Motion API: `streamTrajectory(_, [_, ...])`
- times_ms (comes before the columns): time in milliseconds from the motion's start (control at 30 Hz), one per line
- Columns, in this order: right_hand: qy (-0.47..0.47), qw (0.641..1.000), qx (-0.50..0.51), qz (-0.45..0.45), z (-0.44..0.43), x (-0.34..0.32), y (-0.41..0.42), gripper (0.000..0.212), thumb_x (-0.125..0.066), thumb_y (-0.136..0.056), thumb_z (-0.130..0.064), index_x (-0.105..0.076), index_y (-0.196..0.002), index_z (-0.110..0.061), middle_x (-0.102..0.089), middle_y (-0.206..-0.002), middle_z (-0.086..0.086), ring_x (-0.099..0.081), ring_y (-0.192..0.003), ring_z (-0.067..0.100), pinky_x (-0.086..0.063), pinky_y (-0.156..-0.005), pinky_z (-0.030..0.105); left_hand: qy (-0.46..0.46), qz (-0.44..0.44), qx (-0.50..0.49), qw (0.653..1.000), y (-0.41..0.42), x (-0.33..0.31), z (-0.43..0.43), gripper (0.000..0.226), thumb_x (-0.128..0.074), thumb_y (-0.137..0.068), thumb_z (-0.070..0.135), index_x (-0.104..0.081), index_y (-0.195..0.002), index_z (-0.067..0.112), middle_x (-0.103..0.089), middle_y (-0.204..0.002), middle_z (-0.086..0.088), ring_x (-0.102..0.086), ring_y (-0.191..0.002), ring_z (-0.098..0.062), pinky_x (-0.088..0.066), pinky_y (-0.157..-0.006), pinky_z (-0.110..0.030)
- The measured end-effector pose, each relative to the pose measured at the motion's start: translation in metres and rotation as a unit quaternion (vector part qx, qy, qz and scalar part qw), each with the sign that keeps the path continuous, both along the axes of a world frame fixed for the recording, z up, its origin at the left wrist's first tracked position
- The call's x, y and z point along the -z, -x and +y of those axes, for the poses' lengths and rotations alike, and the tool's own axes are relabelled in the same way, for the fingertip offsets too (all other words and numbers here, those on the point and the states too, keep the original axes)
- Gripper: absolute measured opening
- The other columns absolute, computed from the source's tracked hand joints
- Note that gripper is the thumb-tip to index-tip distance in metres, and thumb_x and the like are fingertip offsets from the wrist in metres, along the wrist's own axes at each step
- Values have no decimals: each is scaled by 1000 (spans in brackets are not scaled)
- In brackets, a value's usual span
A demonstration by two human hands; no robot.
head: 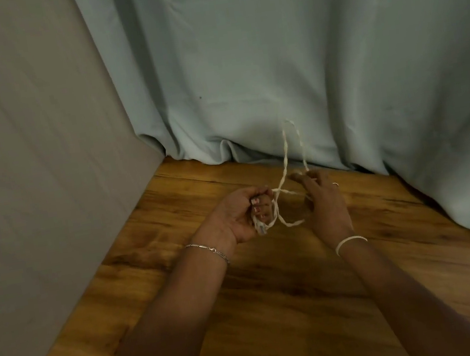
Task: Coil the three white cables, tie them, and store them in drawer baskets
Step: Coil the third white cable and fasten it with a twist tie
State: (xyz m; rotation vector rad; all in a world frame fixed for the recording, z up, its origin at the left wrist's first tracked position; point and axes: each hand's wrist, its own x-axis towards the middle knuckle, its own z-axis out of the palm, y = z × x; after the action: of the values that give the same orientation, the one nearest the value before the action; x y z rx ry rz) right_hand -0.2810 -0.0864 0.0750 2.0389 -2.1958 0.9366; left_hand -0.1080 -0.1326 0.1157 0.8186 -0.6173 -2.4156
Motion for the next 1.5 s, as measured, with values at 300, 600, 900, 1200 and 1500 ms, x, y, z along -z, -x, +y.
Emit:
streamTrajectory(300, [-160, 947, -103, 259, 1, -7, 7, 68, -60, -82, 0, -40, -138, -32, -58, -122, 1, -58, -108, 23, -49, -86, 35, -70, 25, 14, 997, 3, 12, 4, 30, -38, -97, 16, -48, -70, 9, -33, -40, 7, -30, -32, -5, -25, -38, -16])
streamTrajectory(600, [-158, 905, 38, -392, 3, 12, 3, 25, -60, -92, -15, -58, -116, -8, -70, -103, 11, -67, -84, 20, -51, -69, 26, -82, 134, -114, 981, 12, 3, -3, 37, -30, -98, 17, -34, -62, 17, -32, -38, 4, -31, -32, -6, -27, -39, -17])
streamTrajectory(900, [-103, 558, -20, -823, 5, -1, 0, 19, -51, -96, -22, -63, -101, -8, -44, -54, -4, -35, -37, 3, -36, -36, 15, -85, 109, -145, 980, 7, 5, -12, 57, -28, -98, 12, -40, -42, 14, -30, -39, 5, -28, -31, -6, -27, -37, -15])
streamTrajectory(1200, [-234, 971, -29, 34, 5, -3, -4, 34, -41, -100, -21, -52, -132, -24, -67, -114, 9, -64, -101, 26, -49, -82, 32, -90, 164, -132, 973, 5, -14, -11, 43, -31, -98, 12, -36, -55, 16, -33, -41, 5, -32, -33, -7, -30, -39, -16])
streamTrajectory(1500, [-214, 950, -165, 157, 9, -18, -41, 28, -42, -99, -28, -51, -124, -17, -62, -113, 8, -61, -98, 24, -38, -73, 25, -8, 59, -297, 953, 25, 7, -13, 24, -39, -101, 22, -53, -90, 6, -54, -58, -1, -48, -48, -7, -44, -49, -16])
